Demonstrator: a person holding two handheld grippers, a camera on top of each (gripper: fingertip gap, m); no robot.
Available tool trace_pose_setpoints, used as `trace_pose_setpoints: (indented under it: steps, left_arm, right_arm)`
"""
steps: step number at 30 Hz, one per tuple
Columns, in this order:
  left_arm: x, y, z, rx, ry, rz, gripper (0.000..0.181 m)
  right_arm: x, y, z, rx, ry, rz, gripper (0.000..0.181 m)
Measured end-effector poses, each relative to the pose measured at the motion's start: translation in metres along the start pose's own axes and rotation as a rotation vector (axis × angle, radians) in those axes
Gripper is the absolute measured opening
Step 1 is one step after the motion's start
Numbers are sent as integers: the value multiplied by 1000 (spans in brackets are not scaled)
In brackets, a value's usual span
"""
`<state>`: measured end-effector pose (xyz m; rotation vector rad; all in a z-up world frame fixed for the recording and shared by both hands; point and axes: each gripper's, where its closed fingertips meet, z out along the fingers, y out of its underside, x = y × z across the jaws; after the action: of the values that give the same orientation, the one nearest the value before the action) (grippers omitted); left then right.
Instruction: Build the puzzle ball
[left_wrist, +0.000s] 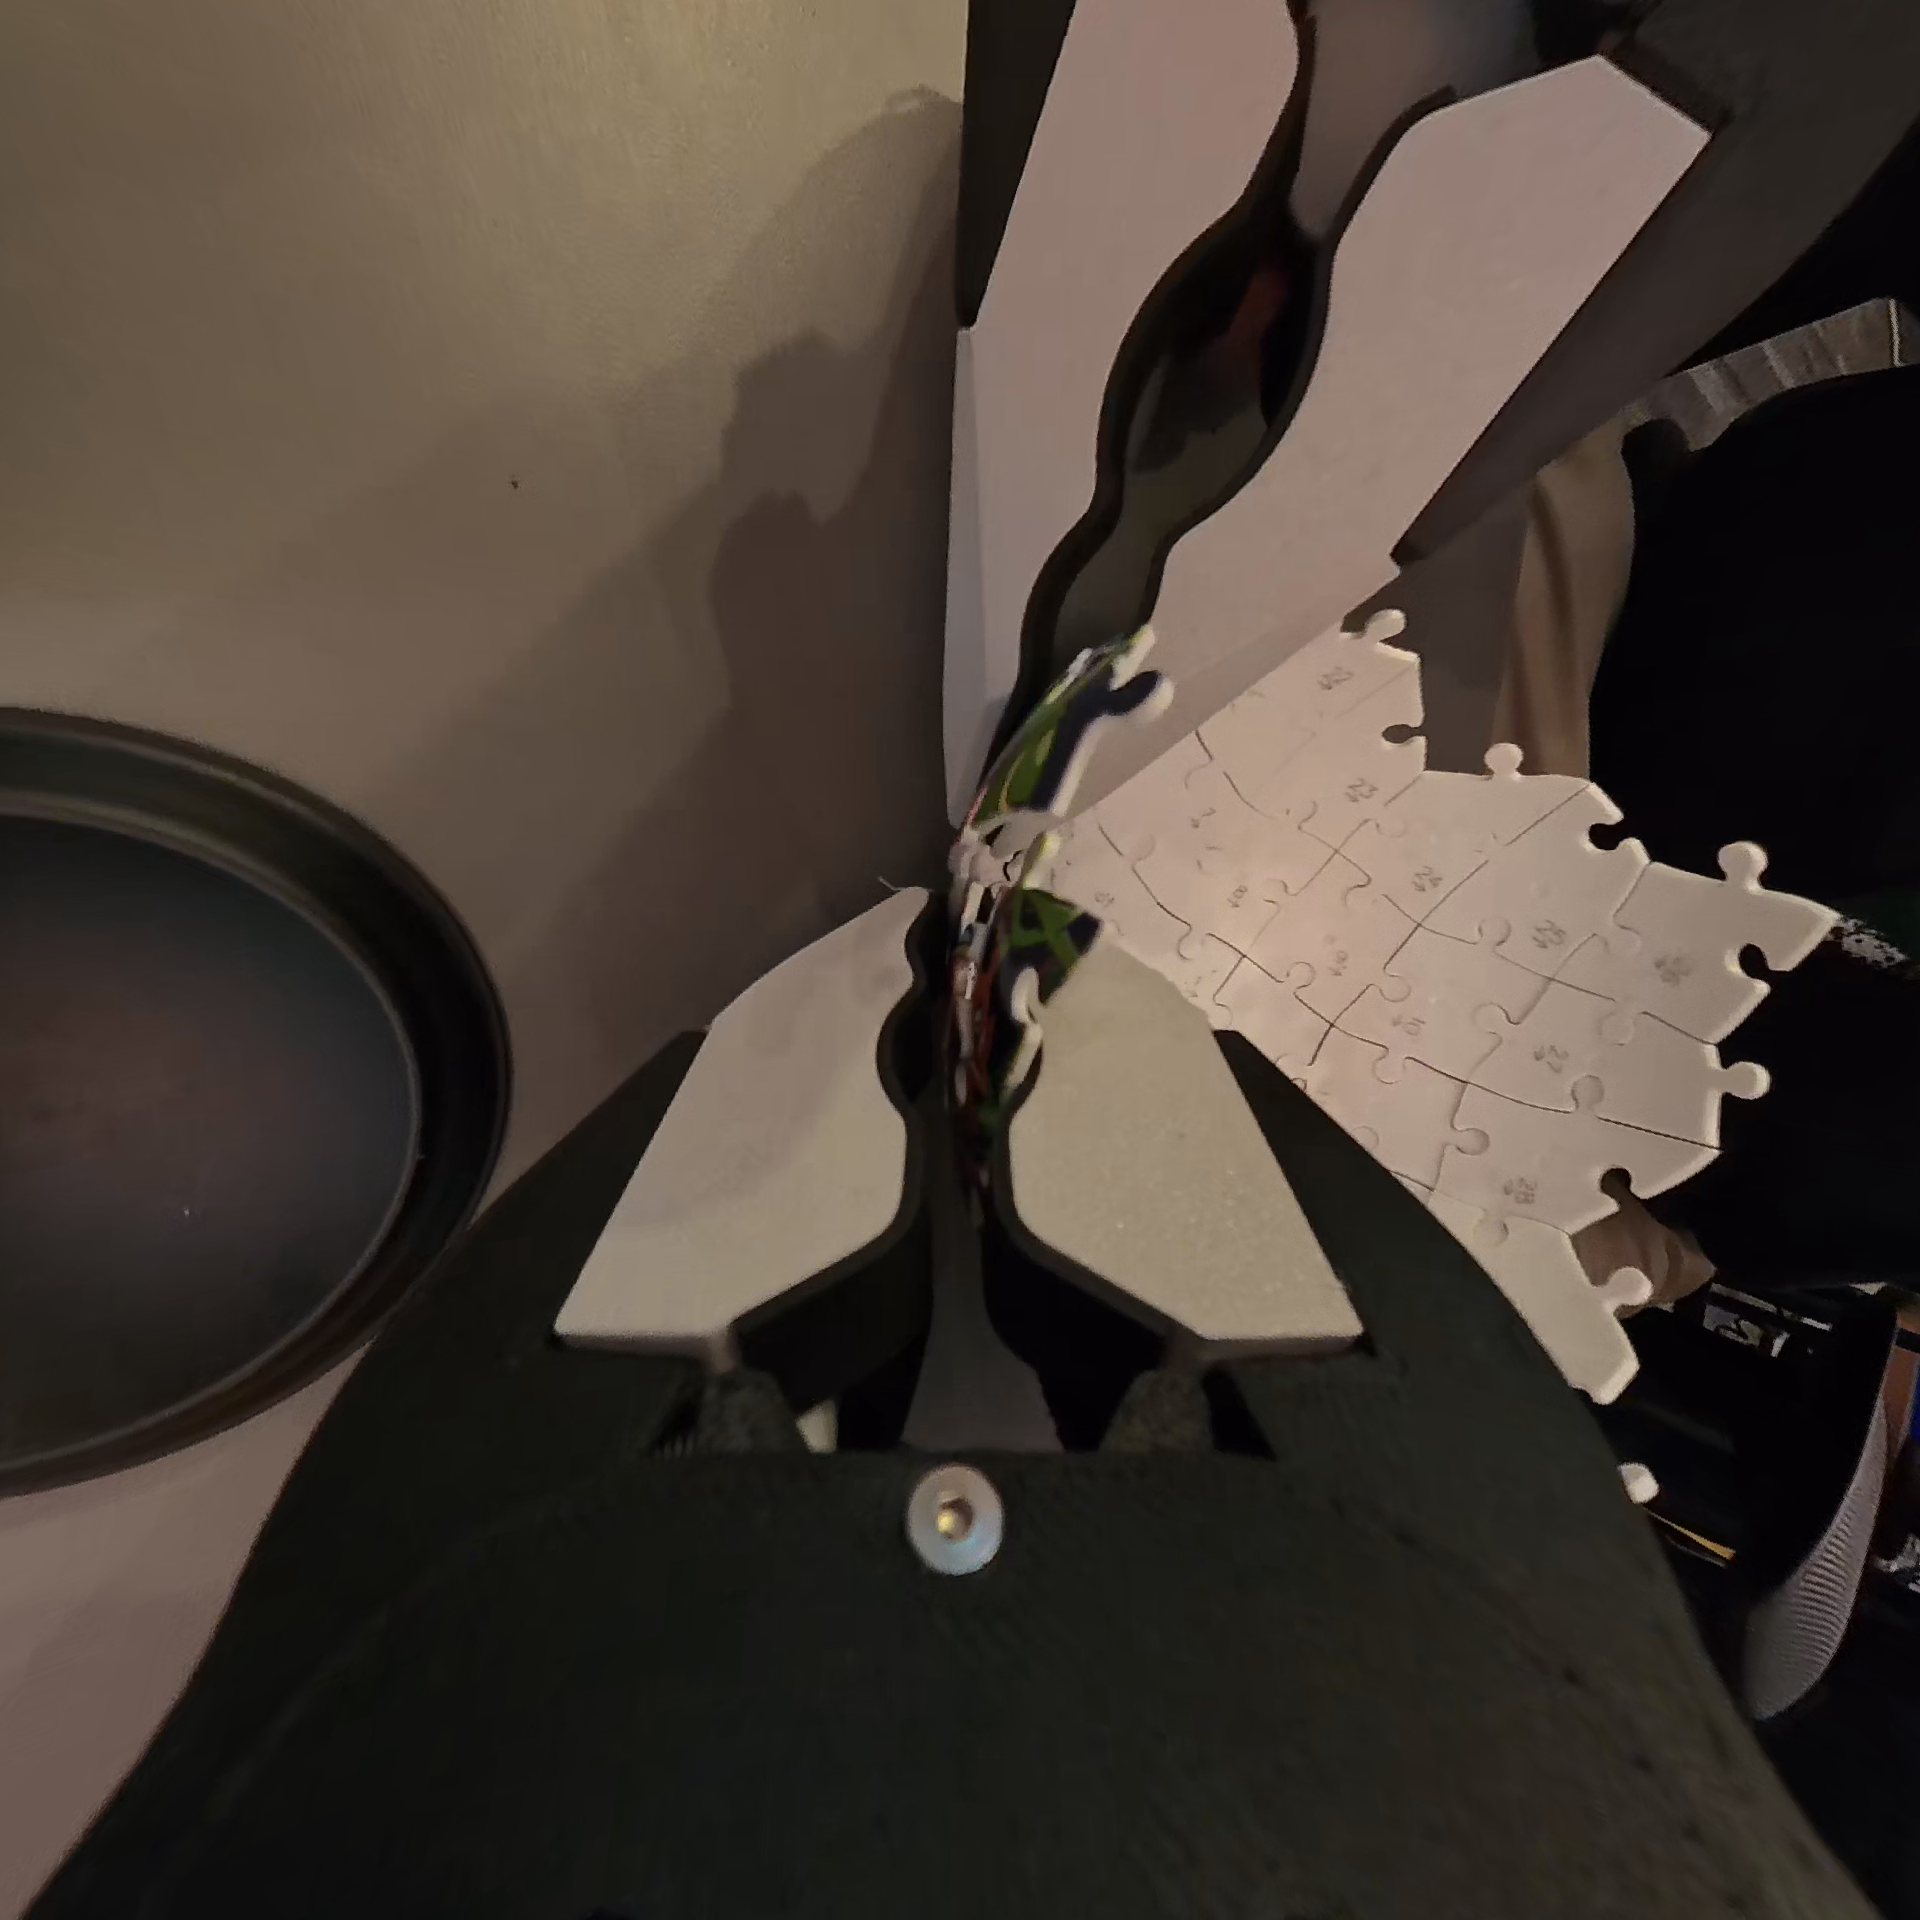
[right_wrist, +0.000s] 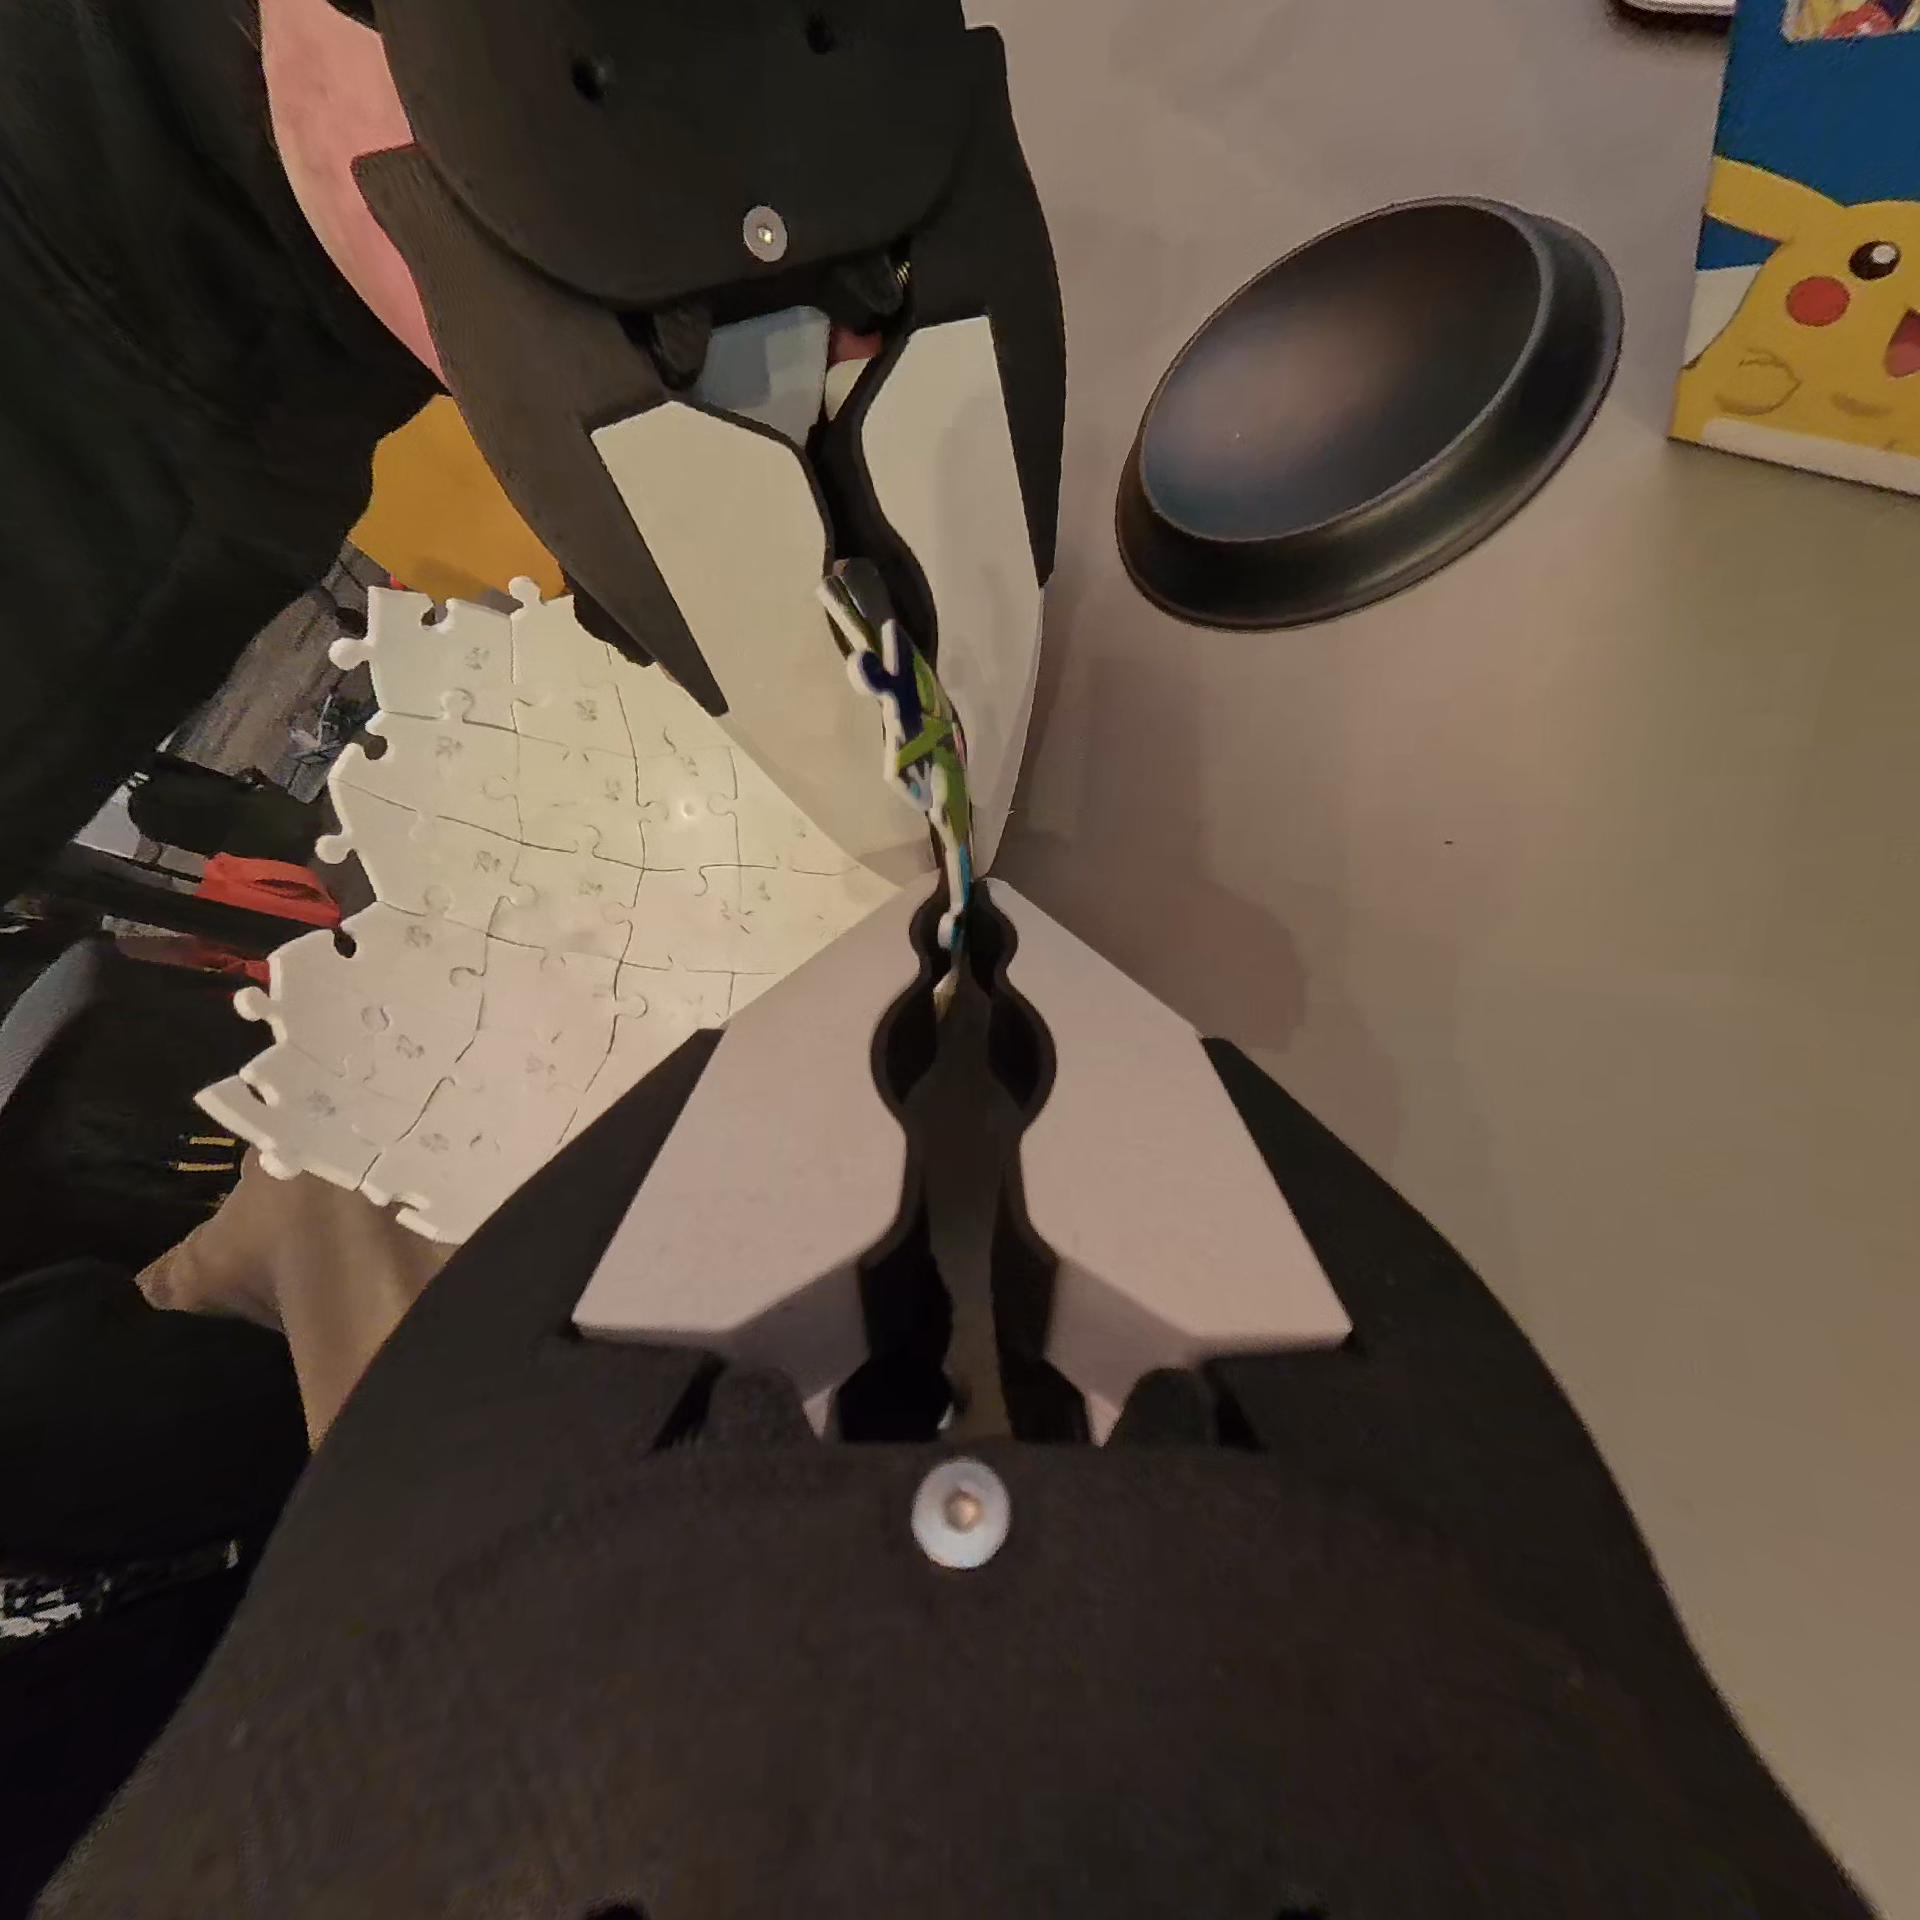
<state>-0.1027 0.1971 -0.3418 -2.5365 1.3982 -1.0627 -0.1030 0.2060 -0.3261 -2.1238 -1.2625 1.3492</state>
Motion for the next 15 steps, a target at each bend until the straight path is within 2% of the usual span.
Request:
trace_pose_setpoints:
  steps: [5,15]
  left_arm:
    - [0,0,0,6,1,-2,4]
    - [0,-2,0,0,3,-2,4]
  right_arm:
    - [1,-1,0,8,13,-1,0]
    - [3,1,-1,-41,89,-131,1]
